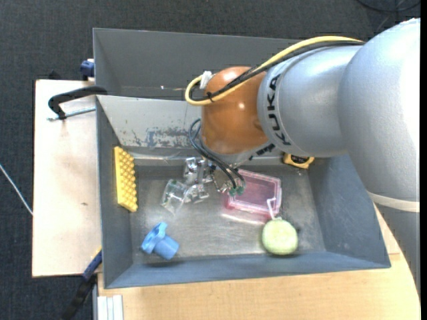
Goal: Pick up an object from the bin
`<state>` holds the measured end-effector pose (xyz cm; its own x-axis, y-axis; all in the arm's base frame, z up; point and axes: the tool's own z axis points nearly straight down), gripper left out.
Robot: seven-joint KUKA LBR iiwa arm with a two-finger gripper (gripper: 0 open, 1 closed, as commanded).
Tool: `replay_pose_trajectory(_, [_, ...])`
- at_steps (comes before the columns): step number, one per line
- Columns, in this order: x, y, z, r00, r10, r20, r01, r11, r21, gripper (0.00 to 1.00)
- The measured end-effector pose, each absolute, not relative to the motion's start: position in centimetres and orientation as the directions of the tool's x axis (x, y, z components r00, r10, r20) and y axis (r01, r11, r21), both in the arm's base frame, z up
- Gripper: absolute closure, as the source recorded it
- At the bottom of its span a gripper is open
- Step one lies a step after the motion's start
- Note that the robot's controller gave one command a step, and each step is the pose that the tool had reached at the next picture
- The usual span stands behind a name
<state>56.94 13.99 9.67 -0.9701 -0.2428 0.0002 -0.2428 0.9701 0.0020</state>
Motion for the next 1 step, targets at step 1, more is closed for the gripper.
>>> replay_pose_trajectory(1, [56.95, 14.00, 11.54, -0.970, -0.242, 0.001, -0.242, 0.970, 0.002, 1.00])
